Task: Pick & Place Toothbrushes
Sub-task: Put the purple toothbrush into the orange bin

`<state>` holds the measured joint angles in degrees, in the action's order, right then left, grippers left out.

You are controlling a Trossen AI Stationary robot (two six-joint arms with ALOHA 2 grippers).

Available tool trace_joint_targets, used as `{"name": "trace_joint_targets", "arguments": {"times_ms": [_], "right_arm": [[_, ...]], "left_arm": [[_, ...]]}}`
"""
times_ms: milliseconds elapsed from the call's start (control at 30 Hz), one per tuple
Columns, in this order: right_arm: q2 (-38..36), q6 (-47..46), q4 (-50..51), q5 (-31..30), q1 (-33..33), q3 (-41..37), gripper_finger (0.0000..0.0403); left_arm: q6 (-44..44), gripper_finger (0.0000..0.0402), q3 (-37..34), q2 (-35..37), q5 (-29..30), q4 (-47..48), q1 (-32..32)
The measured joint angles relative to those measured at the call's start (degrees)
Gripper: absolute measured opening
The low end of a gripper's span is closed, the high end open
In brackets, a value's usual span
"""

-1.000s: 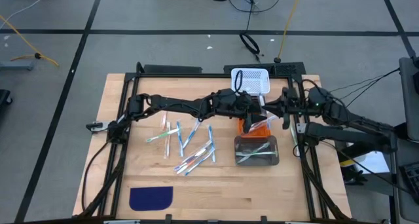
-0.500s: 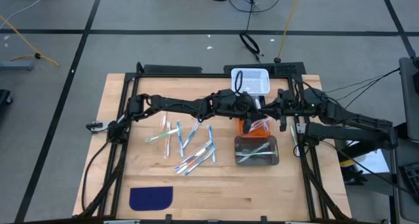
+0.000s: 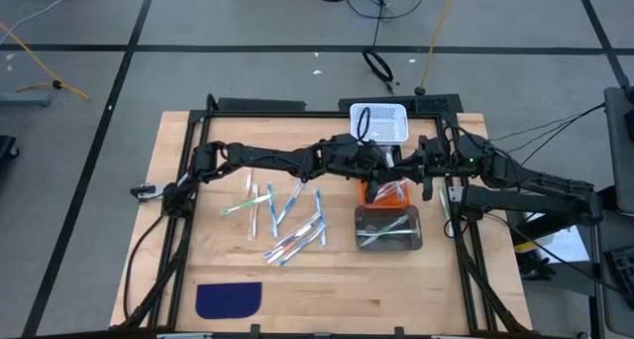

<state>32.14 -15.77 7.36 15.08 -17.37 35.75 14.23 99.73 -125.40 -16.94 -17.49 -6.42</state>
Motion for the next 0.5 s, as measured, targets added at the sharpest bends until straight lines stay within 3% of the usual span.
{"name": "trace_joint_targets", "arguments": {"times_ms": [333,500], "right_arm": [[-0.46,1.36,-0.4,-1.15,-0.92,0.17,0.0066],[-0.46,1.22,-0.07,-3.06,-1.46,0.17,0.0078]], "left_arm": [[-2.91,0.0005,-0.12,-0.09,-0.31,11.65,-0.06],[-6.1,0.0005,-0.14,0.13,5.67,18.21,-0.04]]}}
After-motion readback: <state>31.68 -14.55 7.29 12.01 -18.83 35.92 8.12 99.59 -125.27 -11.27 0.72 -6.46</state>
